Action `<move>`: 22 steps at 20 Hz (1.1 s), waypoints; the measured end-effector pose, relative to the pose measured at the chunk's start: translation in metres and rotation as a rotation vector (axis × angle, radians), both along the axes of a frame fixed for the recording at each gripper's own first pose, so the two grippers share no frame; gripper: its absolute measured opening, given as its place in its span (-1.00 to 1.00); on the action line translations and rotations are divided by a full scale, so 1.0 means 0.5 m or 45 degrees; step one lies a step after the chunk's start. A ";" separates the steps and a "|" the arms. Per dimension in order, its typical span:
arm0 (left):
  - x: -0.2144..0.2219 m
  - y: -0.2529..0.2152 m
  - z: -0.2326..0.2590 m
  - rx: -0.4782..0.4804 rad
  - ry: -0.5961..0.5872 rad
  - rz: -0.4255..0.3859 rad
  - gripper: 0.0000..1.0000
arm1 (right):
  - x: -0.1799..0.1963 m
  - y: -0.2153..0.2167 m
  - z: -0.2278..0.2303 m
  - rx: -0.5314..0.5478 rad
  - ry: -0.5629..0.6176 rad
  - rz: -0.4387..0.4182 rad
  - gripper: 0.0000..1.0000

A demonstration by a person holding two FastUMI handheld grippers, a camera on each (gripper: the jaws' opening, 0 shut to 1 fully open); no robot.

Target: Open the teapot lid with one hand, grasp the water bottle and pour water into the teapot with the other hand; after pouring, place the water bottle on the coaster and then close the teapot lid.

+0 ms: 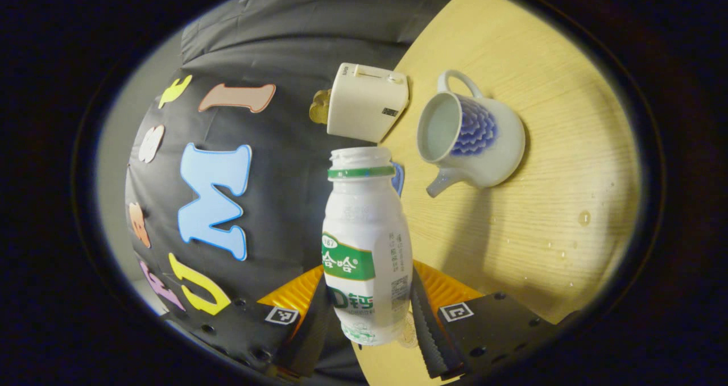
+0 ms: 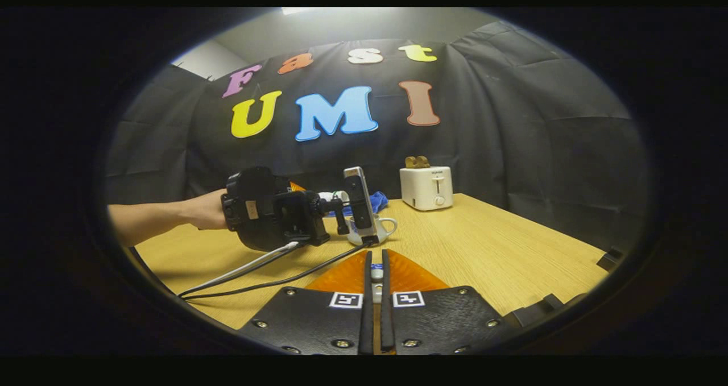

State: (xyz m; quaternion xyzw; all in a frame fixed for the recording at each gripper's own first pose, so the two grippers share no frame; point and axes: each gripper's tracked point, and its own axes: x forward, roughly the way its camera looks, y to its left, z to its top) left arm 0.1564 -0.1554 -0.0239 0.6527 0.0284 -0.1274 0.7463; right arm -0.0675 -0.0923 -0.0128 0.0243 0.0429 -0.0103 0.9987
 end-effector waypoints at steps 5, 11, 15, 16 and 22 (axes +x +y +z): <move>0.002 -0.004 0.000 0.063 -0.004 -0.011 0.63 | -0.001 -0.006 0.004 0.004 -0.010 -0.009 -0.90; 0.004 -0.003 0.006 0.137 -0.011 -0.017 0.51 | -0.003 -0.010 0.003 0.008 -0.008 -0.012 -0.90; 0.000 -0.006 0.011 0.178 -0.017 -0.028 0.50 | -0.003 -0.013 0.005 0.012 -0.011 -0.017 -0.89; -0.001 -0.008 0.012 0.185 -0.021 -0.031 0.50 | -0.003 -0.014 0.006 0.013 -0.009 -0.017 -0.89; -0.002 -0.008 0.015 0.249 -0.024 -0.040 0.51 | -0.005 -0.016 0.006 0.017 -0.011 -0.017 -0.90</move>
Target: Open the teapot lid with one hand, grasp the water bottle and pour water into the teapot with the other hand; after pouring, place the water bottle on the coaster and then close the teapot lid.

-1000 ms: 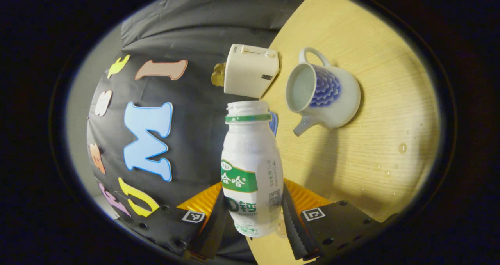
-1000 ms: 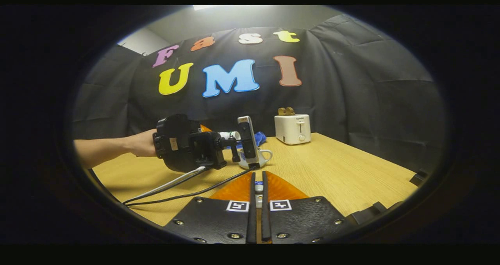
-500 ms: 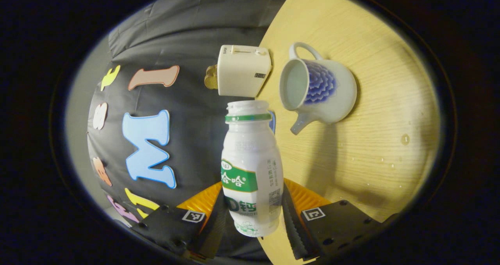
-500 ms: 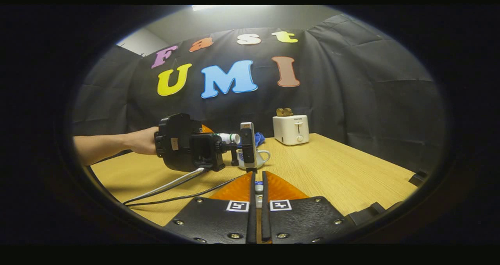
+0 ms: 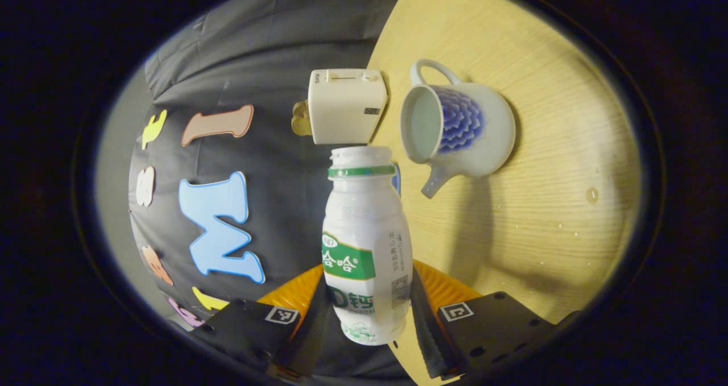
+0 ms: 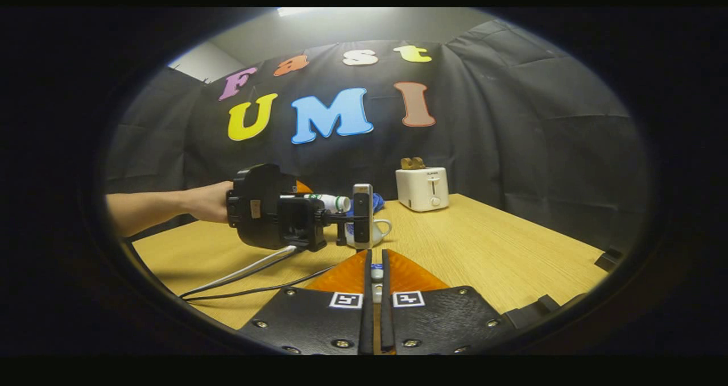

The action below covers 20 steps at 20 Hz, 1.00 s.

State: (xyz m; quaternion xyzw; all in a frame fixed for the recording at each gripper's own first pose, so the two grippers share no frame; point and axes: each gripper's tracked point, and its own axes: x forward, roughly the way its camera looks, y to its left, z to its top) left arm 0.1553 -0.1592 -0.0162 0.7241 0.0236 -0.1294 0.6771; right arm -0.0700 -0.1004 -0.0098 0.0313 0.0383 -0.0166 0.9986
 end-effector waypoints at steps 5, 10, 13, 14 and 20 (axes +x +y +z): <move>-0.004 -0.007 0.004 0.038 -0.005 -0.018 0.51 | -0.001 -0.002 0.000 0.007 0.002 0.002 -0.89; -0.004 -0.014 0.007 0.079 -0.011 -0.030 0.51 | -0.003 -0.005 -0.005 0.018 0.005 0.003 -0.90; -0.003 -0.013 0.010 0.103 -0.010 -0.032 0.51 | -0.005 -0.009 -0.003 0.019 0.003 -0.002 -0.90; -0.002 -0.015 0.010 0.111 -0.010 -0.032 0.51 | -0.007 -0.009 -0.001 0.022 0.000 -0.001 -1.00; -0.002 -0.024 0.013 0.155 -0.014 -0.038 0.51 | -0.008 -0.008 0.001 0.026 -0.001 0.002 -1.00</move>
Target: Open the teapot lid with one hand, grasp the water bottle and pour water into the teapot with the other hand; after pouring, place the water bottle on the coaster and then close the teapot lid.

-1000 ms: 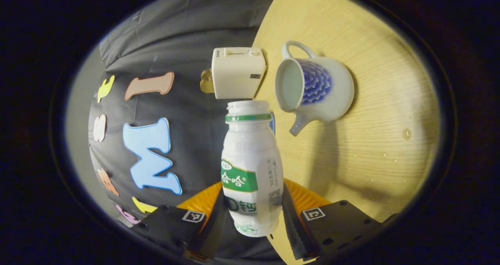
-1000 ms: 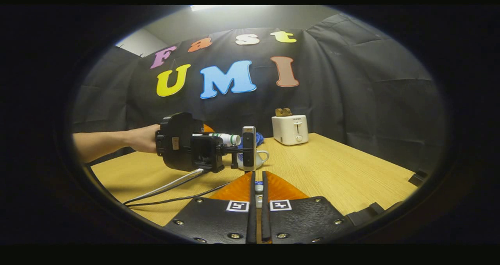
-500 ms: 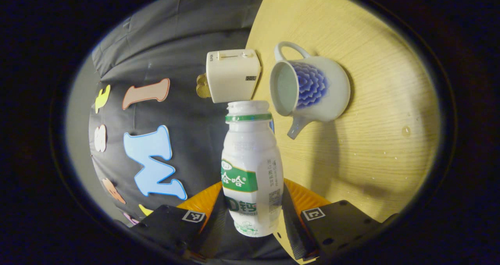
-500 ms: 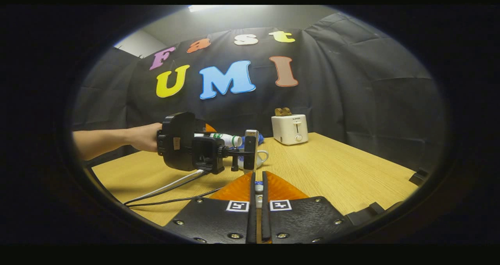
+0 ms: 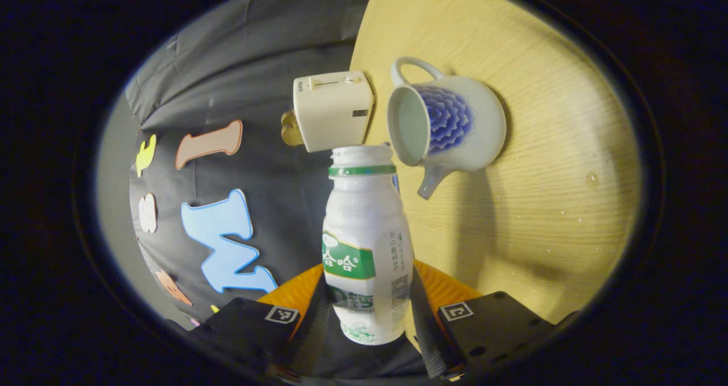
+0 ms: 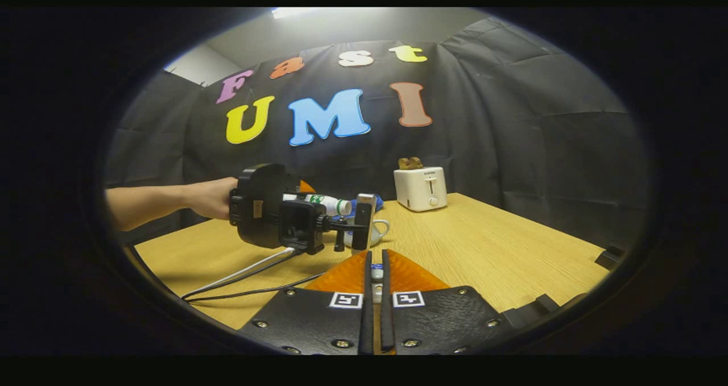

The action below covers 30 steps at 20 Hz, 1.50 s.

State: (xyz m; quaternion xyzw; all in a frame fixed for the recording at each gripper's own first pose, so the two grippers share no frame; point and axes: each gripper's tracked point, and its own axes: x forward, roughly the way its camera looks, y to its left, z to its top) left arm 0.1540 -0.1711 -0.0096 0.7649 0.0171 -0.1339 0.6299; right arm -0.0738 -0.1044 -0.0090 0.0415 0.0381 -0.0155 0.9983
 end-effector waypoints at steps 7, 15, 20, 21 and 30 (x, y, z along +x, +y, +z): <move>-0.006 -0.009 0.013 0.039 -0.022 -0.015 0.63 | -0.002 -0.002 0.000 0.004 -0.002 -0.004 -0.90; -0.007 -0.014 0.027 0.083 -0.041 -0.028 0.63 | -0.005 -0.005 0.004 0.004 -0.006 -0.008 -0.90; -0.006 -0.017 0.031 0.110 -0.047 -0.039 0.63 | -0.005 -0.005 0.003 0.002 -0.006 -0.009 -0.90; -0.005 -0.018 0.034 0.119 -0.049 -0.044 0.63 | -0.006 -0.006 0.004 0.002 -0.006 -0.010 -0.90; -0.005 -0.028 0.044 0.161 -0.073 -0.065 0.63 | -0.011 -0.008 0.006 0.002 -0.010 -0.013 -1.00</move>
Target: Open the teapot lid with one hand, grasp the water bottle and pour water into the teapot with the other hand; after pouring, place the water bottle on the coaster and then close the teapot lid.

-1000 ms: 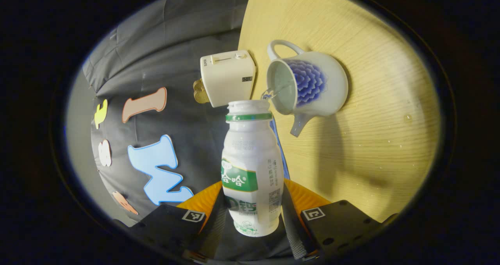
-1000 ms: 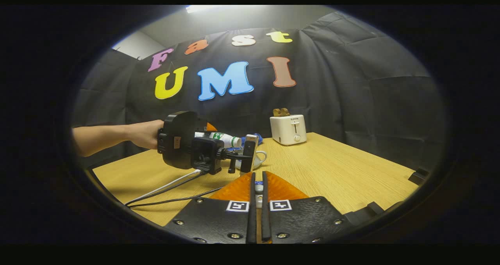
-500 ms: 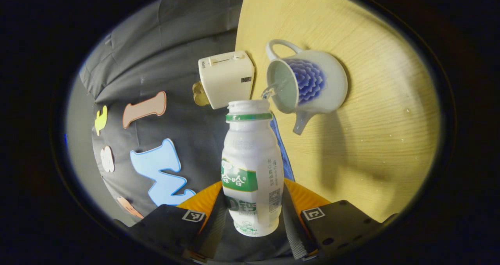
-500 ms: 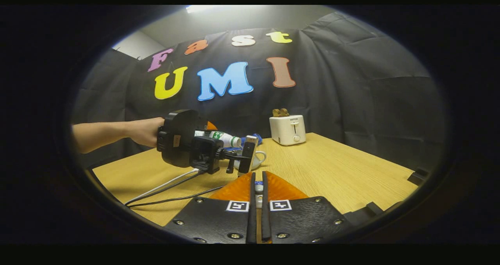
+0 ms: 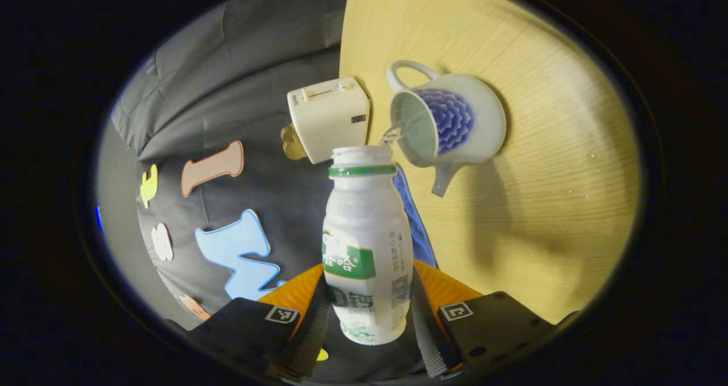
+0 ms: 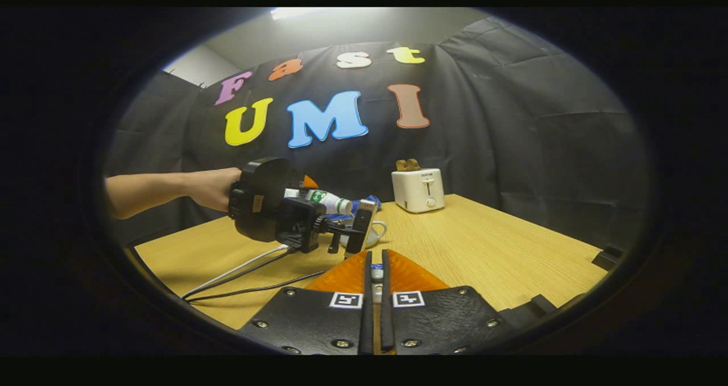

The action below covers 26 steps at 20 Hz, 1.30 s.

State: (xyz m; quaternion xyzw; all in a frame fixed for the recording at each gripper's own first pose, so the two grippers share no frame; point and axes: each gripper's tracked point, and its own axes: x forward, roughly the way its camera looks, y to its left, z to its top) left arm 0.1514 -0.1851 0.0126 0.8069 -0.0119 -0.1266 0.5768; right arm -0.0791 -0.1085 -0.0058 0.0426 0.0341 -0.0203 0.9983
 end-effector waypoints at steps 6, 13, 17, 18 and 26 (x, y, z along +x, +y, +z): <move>0.001 -0.001 0.003 0.023 -0.003 -0.003 0.63 | 0.000 0.000 0.002 0.001 -0.002 0.001 -1.00; 0.000 -0.005 0.006 0.068 0.000 -0.009 0.63 | 0.001 0.000 0.004 0.002 -0.002 0.004 -1.00; 0.000 -0.008 0.008 0.092 -0.001 -0.018 0.63 | -0.002 0.000 0.005 0.004 -0.005 0.004 -0.90; 0.001 -0.010 0.006 0.094 0.001 -0.023 0.63 | 0.000 0.000 0.005 0.002 -0.004 0.005 -0.90; 0.004 -0.013 0.014 0.150 -0.009 -0.029 0.51 | -0.002 -0.007 0.001 0.006 -0.002 -0.003 -0.90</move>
